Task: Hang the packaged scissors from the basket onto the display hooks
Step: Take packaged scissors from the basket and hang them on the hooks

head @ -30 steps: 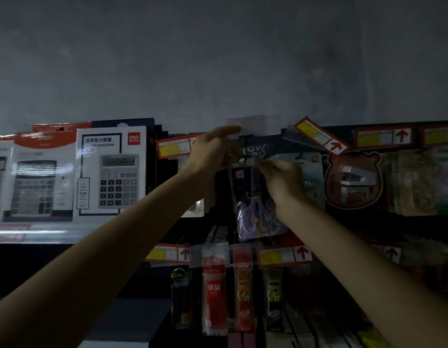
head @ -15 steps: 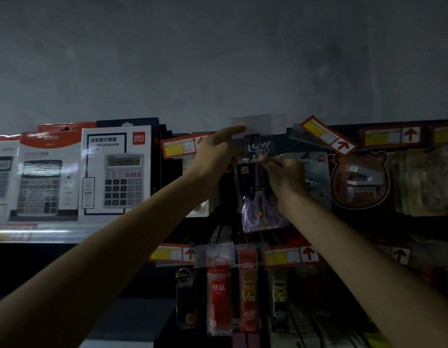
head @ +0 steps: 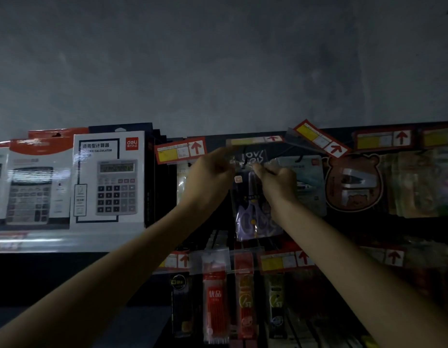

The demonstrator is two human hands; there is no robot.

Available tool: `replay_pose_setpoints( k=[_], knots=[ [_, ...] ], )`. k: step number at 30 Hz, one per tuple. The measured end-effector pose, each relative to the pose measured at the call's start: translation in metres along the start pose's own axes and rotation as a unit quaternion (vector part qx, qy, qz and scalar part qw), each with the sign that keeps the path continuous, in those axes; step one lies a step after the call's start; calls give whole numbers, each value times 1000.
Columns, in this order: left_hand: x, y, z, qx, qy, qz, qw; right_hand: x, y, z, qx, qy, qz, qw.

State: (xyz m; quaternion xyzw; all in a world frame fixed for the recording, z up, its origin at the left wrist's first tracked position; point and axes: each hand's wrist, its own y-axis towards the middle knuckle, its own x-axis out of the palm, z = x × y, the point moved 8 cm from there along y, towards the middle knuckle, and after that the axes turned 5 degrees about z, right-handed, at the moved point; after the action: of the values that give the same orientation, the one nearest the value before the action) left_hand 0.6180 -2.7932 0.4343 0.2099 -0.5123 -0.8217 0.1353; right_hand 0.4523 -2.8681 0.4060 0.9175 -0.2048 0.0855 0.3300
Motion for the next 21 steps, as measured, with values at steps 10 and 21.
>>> replay_pose_setpoints(
  k=[10, 21],
  knots=[
    [15, -37, -55, -132, -2, -39, 991, -3, -9, 4, 16, -23, -9, 1000],
    [26, -39, -66, -257, -165, -18, 952, -23, -40, 10, -59, -157, -112, 980]
  ],
)
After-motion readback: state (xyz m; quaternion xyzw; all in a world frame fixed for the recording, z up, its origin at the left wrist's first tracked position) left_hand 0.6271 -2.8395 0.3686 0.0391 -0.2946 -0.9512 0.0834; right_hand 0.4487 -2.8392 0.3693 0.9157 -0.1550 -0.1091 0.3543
